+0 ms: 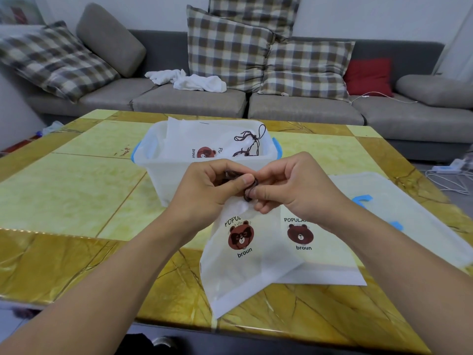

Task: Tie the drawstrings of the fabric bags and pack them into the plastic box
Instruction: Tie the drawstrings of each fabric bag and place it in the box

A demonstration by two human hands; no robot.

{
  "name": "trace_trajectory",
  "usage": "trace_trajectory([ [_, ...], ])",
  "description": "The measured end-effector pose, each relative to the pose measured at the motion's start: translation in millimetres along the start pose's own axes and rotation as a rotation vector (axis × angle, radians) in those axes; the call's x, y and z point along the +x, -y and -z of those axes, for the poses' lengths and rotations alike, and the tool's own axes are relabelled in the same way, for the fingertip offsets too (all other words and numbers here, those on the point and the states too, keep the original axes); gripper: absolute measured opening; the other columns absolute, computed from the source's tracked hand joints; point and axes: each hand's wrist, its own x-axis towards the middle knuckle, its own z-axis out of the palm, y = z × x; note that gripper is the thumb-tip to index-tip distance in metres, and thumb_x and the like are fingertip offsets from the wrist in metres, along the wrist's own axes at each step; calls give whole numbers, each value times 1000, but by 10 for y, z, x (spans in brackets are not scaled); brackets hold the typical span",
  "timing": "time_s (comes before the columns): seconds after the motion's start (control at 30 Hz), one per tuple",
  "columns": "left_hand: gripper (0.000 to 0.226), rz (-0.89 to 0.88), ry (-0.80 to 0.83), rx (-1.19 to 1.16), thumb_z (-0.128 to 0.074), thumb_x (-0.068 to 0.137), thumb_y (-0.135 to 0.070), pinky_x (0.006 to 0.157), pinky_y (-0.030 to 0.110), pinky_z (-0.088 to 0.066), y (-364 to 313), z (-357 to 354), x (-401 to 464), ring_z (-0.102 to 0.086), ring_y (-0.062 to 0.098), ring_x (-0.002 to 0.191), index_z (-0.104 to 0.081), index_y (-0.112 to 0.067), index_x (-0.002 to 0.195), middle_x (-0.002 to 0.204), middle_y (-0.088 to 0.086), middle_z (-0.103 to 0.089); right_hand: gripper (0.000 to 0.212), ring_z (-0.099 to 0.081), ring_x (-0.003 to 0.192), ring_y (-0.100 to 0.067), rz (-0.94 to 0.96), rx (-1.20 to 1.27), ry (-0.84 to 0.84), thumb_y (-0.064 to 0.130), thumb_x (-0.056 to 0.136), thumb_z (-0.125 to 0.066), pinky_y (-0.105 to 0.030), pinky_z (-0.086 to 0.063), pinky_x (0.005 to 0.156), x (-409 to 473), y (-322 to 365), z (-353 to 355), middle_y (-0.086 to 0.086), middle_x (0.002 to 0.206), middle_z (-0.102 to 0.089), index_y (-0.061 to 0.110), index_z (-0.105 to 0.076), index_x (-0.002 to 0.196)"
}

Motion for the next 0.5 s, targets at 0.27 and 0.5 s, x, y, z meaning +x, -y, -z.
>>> trace_trajectory([
  [0.27,9,-10,-14,-14,-70,85,-1,74,23,-57,-42,7,2,-72,16,75,-76,-7,88,80,7,-77,17,-45,58,-13,92,-171,-33,11,83,-80,-24,-36,56,-16,-43,25,-3,61,-56,1,-69,74],
  [0.5,8,-26,23,8,-68,87,1,73,24,-58,-81,-27,0,-71,15,71,-74,-3,87,74,5,-75,25,-45,58,-13,164,-174,-30,12,73,-66,-27,-37,58,12,-48,-8,5,57,-49,13,-47,58],
])
